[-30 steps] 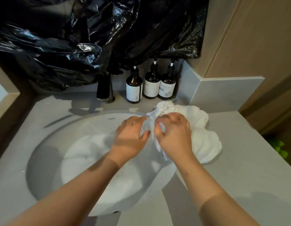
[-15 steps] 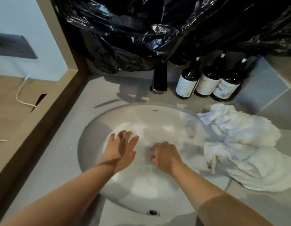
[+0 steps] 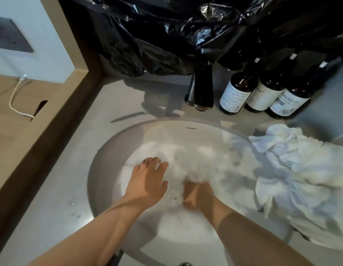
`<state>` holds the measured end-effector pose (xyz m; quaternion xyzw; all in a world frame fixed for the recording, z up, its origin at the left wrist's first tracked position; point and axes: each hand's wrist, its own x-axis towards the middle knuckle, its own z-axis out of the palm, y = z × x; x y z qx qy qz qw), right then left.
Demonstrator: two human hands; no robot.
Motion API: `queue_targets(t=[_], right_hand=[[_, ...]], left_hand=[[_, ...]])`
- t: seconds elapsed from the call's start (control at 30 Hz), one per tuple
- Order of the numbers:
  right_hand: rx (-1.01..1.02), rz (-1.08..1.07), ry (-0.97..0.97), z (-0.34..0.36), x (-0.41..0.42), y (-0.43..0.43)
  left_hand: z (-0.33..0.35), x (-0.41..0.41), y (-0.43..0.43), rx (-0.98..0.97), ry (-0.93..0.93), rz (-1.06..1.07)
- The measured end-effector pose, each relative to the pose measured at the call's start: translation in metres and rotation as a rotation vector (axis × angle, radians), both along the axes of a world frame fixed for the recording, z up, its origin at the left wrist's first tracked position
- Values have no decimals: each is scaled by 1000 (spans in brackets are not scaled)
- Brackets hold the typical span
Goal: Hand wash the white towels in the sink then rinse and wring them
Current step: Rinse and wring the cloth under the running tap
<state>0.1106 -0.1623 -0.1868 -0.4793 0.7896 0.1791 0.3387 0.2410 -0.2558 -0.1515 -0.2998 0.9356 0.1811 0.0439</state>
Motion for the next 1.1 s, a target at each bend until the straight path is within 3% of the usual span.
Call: queue_targets(t=[0.17,0.43,0.7,1.1], right_hand=[[83,25,109,2,9,4],[39,78,196,-3,6,4],[-101,-70,79,-7,7,7],[-144,-284,-37,-16,11,14]], left_hand=[[-1,1,1,8,-16,14],[0,1,3,30,-66,30],[-1,2,5,71,-58,59],[-1,0,3,131,-90,100]])
